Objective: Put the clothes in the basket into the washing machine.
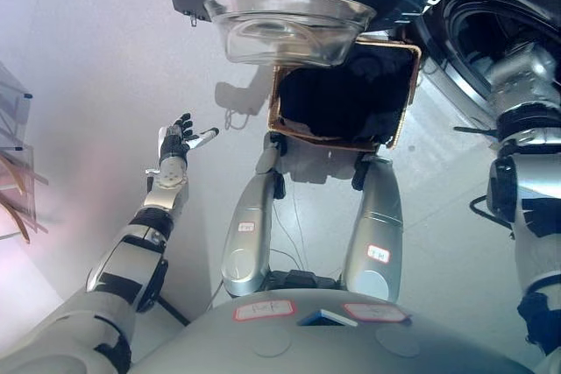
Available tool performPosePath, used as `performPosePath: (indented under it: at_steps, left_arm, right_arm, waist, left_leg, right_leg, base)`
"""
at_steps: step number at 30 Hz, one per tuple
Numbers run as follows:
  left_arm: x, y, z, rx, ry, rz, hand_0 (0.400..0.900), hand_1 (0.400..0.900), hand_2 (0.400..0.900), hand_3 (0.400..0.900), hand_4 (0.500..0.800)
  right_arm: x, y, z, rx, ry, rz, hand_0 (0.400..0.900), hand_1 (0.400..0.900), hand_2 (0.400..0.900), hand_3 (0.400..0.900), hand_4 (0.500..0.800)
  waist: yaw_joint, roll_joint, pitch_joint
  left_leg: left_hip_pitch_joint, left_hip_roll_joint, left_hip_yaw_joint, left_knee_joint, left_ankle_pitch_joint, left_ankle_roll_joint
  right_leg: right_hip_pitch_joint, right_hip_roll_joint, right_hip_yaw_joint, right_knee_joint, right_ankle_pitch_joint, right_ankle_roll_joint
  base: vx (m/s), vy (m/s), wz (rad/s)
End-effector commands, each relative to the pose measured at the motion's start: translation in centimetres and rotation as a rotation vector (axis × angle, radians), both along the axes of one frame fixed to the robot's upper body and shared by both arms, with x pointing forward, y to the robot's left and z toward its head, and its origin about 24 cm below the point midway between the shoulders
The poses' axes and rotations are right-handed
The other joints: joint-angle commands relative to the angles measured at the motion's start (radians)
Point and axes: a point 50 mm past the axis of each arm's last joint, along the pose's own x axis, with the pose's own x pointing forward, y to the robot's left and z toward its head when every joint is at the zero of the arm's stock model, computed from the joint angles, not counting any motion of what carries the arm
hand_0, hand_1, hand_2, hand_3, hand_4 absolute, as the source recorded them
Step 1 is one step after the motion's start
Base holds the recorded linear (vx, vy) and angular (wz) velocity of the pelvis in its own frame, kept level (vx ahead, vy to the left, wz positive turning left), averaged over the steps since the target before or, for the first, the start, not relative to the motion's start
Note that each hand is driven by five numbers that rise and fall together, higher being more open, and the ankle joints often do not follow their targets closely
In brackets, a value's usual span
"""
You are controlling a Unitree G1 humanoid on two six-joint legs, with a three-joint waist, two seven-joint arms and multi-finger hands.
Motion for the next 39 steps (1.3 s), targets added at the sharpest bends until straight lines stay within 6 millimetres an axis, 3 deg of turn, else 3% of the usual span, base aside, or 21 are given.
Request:
performPosePath:
  at_steps: [1, 6, 10, 17, 20, 22, 23, 24, 26, 28, 32, 37, 39]
  left_arm:
    - [0.1, 2.4, 0.4, 0.066, 0.024, 0.107, 0.900, 0.900, 0.900, 0.900, 0.800]
    - [1.0, 2.0, 0.9, 0.075, 0.024, 0.105, 0.900, 0.900, 0.900, 0.900, 0.800]
    - [0.8, 2.4, 0.9, 0.081, 0.028, 0.110, 0.900, 0.900, 0.900, 0.900, 0.800]
    - [-1.7, 3.6, -0.8, 0.069, 0.085, 0.134, 0.900, 0.900, 0.900, 0.900, 0.800]
    - [-3.0, 3.8, -1.7, 0.058, 0.119, 0.139, 0.900, 0.900, 0.900, 0.900, 0.800]
    - [-4.2, 3.4, -2.7, 0.056, 0.163, 0.118, 0.900, 0.900, 0.900, 0.900, 0.800]
    - [-4.9, 3.3, -3.3, 0.054, 0.182, 0.113, 0.900, 0.900, 0.900, 0.900, 0.800]
    - [-5.7, 3.2, -3.8, 0.063, 0.205, 0.097, 0.900, 0.900, 0.900, 0.900, 0.800]
    - [-7.8, 2.9, -5.2, 0.103, 0.273, 0.051, 0.900, 0.900, 0.900, 0.900, 0.800]
    - [-9.9, 2.8, -6.3, 0.117, 0.343, 0.022, 0.900, 0.900, 0.900, 0.900, 0.800]
    - [-12.7, 1.3, -8.4, 0.129, 0.502, -0.095, 0.900, 0.900, 0.900, 0.900, 0.800]
    - [-14.1, 0.4, -9.3, 0.120, 0.582, -0.138, 0.900, 0.900, 0.900, 0.900, 0.800]
    - [-15.1, 0.3, -9.7, 0.112, 0.630, -0.146, 0.900, 0.900, 0.900, 0.900, 0.800]
  right_arm:
    - [-0.2, 1.4, -2.3, -0.098, 0.068, 0.075, 0.900, 0.900, 0.900, 0.900, 0.800]
    - [-2.4, 3.6, -8.8, -0.091, 0.230, 0.160, 0.900, 0.900, 0.900, 0.900, 0.800]
    - [-4.1, 4.0, -11.4, -0.060, 0.271, 0.173, 0.900, 0.900, 0.900, 0.900, 0.800]
    - [-10.5, 5.2, -18.9, 0.016, 0.457, 0.245, 0.900, 0.900, 0.900, 0.900, 0.800]
    - [-13.5, 5.5, -21.6, -0.056, 0.613, 0.327, 0.900, 0.900, 0.900, 0.900, 0.800]
    - [-15.5, 5.4, -23.2, -0.182, 0.759, 0.402, 0.900, 0.900, 0.900, 0.900, 0.800]
    - [-16.5, 5.8, -24.0, -0.317, 0.865, 0.535, 0.900, 0.900, 0.900, 0.900, 0.800]
    - [-16.7, 5.8, -24.0, -0.471, 0.915, 0.605, 0.900, 0.900, 0.900, 0.900, 0.800]
    - [-17.1, 5.7, -24.0, -0.861, 1.034, 0.801, 0.900, 0.900, 0.900, 0.900, 0.800]
    - [-17.8, 5.5, -23.9, -1.123, 1.097, 0.950, 0.900, 0.900, 0.900, 0.900, 0.800]
    - [-21.8, 4.6, -26.6, -1.133, 1.352, 1.054, 0.900, 0.900, 0.900, 0.900, 0.800]
    - [-23.4, 5.2, -27.9, -1.014, 1.442, 1.034, 0.900, 0.900, 0.900, 0.900, 0.800]
    - [-25.0, 5.4, -28.6, -0.918, 1.511, 1.025, 0.900, 0.900, 0.900, 0.900, 0.800]
  waist:
    - [-0.033, -0.039, -0.067]
    - [-0.061, -0.074, -0.066]
    - [-0.074, -0.092, -0.069]
    - [-0.091, -0.132, -0.088]
    - [-0.092, -0.154, -0.089]
    - [-0.091, -0.169, -0.092]
    - [-0.086, -0.176, -0.092]
    - [-0.082, -0.183, -0.092]
    - [-0.071, -0.197, -0.099]
    - [-0.064, -0.208, -0.111]
    - [-0.061, -0.217, -0.150]
    - [-0.058, -0.212, -0.183]
    - [-0.058, -0.209, -0.214]
  left_leg:
    - [-0.041, 0.003, -0.030, 0.118, -0.126, 0.001]
    - [-0.055, 0.010, -0.039, 0.163, -0.147, 0.010]
    - [-0.063, 0.012, -0.044, 0.194, -0.162, 0.016]
    - [-0.033, 0.013, -0.050, 0.211, -0.178, 0.025]
    - [0.017, 0.013, -0.056, 0.196, -0.176, 0.026]
    - [0.074, 0.012, -0.059, 0.163, -0.171, 0.023]
    - [0.102, 0.009, -0.062, 0.145, -0.165, 0.023]
    - [0.117, 0.006, -0.060, 0.119, -0.131, 0.029]
    - [0.176, 0.003, -0.064, 0.084, -0.122, 0.025]
    - [0.238, 0.004, -0.068, 0.052, -0.119, 0.023]
    - [0.374, 0.004, -0.057, -0.018, -0.118, 0.022]
    - [0.469, 0.002, -0.041, -0.069, -0.121, 0.023]
    - [0.531, -0.004, -0.027, -0.106, -0.127, 0.023]
  right_leg:
    - [0.089, 0.046, -0.004, -0.250, 0.121, 0.018]
    - [0.090, 0.050, -0.013, -0.224, 0.120, 0.013]
    - [0.091, 0.050, -0.016, -0.210, 0.120, 0.010]
    - [0.141, 0.054, -0.029, -0.219, 0.130, 0.013]
    - [0.206, 0.060, -0.039, -0.253, 0.139, 0.018]
    - [0.268, 0.063, -0.046, -0.293, 0.146, 0.025]
    - [0.299, 0.065, -0.048, -0.313, 0.152, 0.029]
    - [0.320, 0.066, -0.058, -0.345, 0.186, 0.026]
    - [0.387, 0.070, -0.065, -0.384, 0.192, 0.035]
    - [0.454, 0.075, -0.068, -0.420, 0.194, 0.045]
    - [0.598, 0.081, -0.067, -0.517, 0.216, 0.067]
    - [0.684, 0.076, -0.057, -0.574, 0.234, 0.079]
    - [0.737, 0.077, -0.058, -0.602, 0.234, 0.084]
  base:
    - [-0.05, -0.020, -0.01]
    - [-0.02, -0.019, -0.04]
    - [-0.01, 0.000, 0.00]
    - [0.00, 0.014, -0.04]
    - [0.01, 0.004, -0.01]
    - [0.06, 0.003, 0.04]
    - [-0.02, 0.013, 0.10]
    - [-0.02, 0.001, 0.12]
    - [0.06, -0.013, 0.11]
    - [0.11, -0.004, 0.04]
    - [0.10, 0.014, -0.01]
    - [0.09, 0.013, -0.05]
    - [0.12, -0.001, -0.04]
